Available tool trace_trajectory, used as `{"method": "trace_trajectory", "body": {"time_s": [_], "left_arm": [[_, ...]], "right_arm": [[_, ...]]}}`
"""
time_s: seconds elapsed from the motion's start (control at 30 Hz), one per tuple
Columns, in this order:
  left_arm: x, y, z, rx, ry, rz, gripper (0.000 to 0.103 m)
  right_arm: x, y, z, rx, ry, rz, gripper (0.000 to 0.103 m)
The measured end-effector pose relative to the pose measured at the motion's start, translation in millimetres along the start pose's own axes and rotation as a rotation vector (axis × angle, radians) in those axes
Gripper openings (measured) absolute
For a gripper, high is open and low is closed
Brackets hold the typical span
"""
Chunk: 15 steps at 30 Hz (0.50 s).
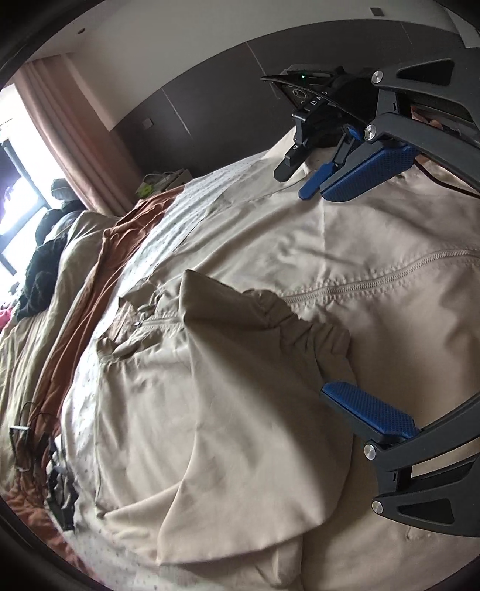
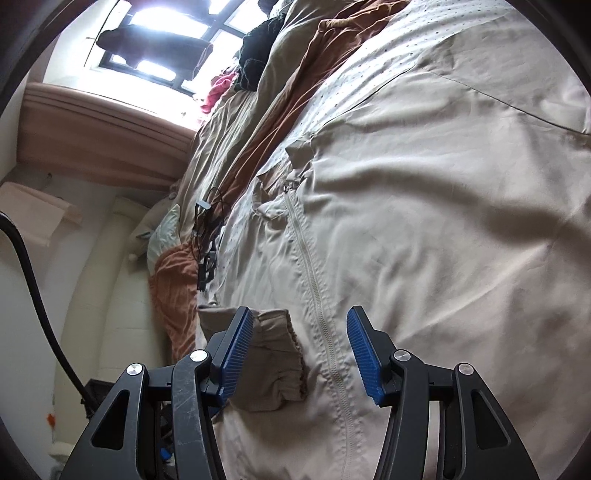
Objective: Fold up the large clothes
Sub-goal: 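Lay the sleeve across the jacket front and open the left gripper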
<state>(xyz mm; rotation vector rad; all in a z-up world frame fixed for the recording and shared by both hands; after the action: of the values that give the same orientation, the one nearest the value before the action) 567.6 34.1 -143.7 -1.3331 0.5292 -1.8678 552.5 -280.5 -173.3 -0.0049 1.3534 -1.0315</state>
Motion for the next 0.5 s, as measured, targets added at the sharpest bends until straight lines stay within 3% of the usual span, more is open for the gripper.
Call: {"method": "trace_trajectory", "body": {"time_s": [0.13,0.23,0.37,0.5], "left_arm": [[-29.0,-42.7,-6.9,0.085,-0.051,0.101,0.096],[-51.3,-77.9,-17.4,0.149,-0.095,0.202,0.085],[-76.5,-119.8,-32.6,0.225,-0.155,0.277,0.083],[-99.5,-153.0,-44.6,0.27,-0.206,0.316,0.083]], "right_arm": [[-22.7,20.0,-11.6,-0.058,-0.102,-0.006,0.054],[-41.0,37.1,-23.6,-0.106,-0.186,-0.024,0.054],[-58.1,56.0,-38.3,-0.134,-0.296,-0.089,0.054],[-64.0,72.5,-50.5,-0.162,-0.367,-0.146,0.065]]}}
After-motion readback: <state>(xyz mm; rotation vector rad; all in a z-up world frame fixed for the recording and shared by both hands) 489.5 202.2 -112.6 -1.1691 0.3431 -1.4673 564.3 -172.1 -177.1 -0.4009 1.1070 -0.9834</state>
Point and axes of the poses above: each gripper's, at about its wrist camera, not at the fingertips, and y roughly the way its jaws point, x to its right, z to its top, the point moved 1 cm from there along y, roughly the way its jaws point, and after that the axes turned 4 degrees about -x, right-handed, at the moved point
